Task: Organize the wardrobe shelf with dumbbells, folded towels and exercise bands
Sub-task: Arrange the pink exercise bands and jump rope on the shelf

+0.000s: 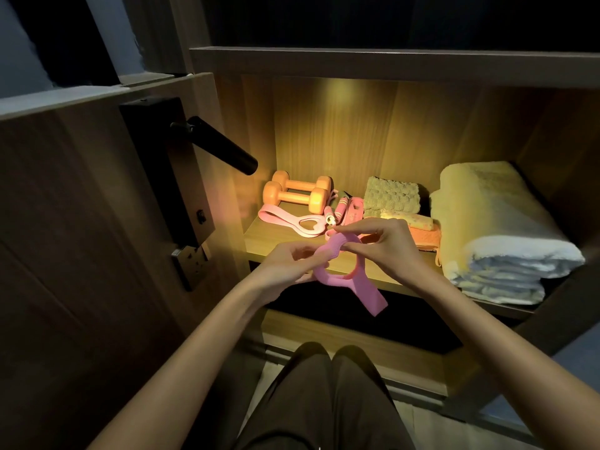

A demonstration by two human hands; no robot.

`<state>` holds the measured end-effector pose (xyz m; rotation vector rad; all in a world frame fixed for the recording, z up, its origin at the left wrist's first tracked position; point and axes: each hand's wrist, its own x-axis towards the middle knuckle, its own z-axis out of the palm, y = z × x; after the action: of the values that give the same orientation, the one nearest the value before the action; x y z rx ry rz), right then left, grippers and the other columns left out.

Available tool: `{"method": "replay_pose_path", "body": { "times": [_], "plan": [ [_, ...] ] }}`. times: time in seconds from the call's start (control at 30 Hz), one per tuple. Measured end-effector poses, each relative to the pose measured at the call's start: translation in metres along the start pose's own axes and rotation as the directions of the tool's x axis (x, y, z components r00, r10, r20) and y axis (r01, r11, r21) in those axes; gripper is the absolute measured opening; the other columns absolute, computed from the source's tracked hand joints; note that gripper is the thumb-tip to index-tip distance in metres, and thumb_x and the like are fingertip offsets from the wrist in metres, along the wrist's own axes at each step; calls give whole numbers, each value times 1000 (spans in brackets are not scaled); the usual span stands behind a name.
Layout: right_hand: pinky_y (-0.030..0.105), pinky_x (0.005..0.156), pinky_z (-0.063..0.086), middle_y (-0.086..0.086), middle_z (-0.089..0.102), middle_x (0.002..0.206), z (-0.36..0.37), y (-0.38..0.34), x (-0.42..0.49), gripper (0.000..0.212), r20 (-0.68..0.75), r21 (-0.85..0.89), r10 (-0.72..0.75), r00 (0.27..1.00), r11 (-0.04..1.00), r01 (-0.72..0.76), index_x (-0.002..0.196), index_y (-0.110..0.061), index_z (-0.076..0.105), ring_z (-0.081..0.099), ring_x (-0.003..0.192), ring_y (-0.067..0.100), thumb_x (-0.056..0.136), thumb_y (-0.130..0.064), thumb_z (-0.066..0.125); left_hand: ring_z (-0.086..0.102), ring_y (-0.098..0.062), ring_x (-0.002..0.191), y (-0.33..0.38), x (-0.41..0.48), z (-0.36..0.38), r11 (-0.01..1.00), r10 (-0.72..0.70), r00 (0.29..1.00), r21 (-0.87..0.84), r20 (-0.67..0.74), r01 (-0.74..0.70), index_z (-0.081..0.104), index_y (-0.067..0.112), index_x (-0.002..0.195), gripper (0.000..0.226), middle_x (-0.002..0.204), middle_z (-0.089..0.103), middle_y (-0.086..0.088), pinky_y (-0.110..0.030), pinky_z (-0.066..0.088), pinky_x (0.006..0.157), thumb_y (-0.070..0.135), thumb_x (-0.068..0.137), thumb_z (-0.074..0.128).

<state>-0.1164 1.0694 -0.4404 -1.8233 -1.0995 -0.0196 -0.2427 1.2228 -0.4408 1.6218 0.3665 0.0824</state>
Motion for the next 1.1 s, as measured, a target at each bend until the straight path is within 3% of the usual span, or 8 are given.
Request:
{"method": "replay_pose_path", "body": {
  "times": [0.17,0.33,0.47,0.53,0.63,0.73,0.83,1.1],
  "plan": [
    [24,84,53,-9,66,116,7,2,5,44,48,-30,82,996,996,-80,123,-27,64,60,105,8,81,-20,75,65,8,75,-6,6,-1,985,152,982,100,-111,-141,67,27,91,6,86,69,7,-5,46,56,29,85,68],
    [33,108,29,-7,31,150,16,23,-2,96,470,-44,336,816,933,-358,149,-31,16,37,128,8,76,-39,78,69,-3,79,-10,11,-6,981,181,972,99,-152,-167,67,21,96,9,89,70,2,-13,52,62,26,88,65],
    [28,105,29,1,37,144,42,39,-7,119,421,-39,350,837,929,-369,148,-25,6,39,129,14,63,-37,88,69,-5,83,-12,20,-14,987,154,969,67,-195,-144,70,16,96,16,90,71,-2,-16,54,66,29,89,64],
    [29,100,39,2,46,133,54,46,-6,111,328,-2,338,882,934,-357,145,-25,9,48,120,17,66,-27,87,68,-7,86,-15,29,-18,995,95,963,-1,-253,-98,71,14,97,20,93,71,-3,-16,53,64,30,90,62],
    [24,65,55,4,58,101,60,57,1,84,231,1,318,920,945,-327,134,-29,17,64,78,16,75,-12,75,64,-12,86,-24,49,-27,994,-35,909,-107,-416,-10,70,10,97,16,89,67,-2,-15,51,60,21,93,60],
    [34,57,53,4,55,91,59,67,13,78,260,-225,277,925,949,-221,131,-29,13,60,68,21,78,-12,67,57,-15,81,-39,73,-35,979,-141,845,-199,-516,42,67,9,83,17,80,60,-3,-22,47,66,15,95,56],
    [24,43,33,0,48,90,57,80,26,73,369,-495,253,894,868,-42,131,-28,9,49,57,16,80,-14,59,56,-20,84,-54,99,-44,966,-186,782,-255,-595,36,67,0,96,19,79,58,-5,-29,48,71,12,96,53],
    [35,88,43,9,54,128,64,120,72,37,371,-423,242,896,903,-68,126,-11,46,53,113,25,91,-16,59,54,-22,84,-84,170,-68,993,-94,655,-113,-750,12,66,-3,106,25,94,60,-12,-26,45,73,11,99,46]
  ]
}}
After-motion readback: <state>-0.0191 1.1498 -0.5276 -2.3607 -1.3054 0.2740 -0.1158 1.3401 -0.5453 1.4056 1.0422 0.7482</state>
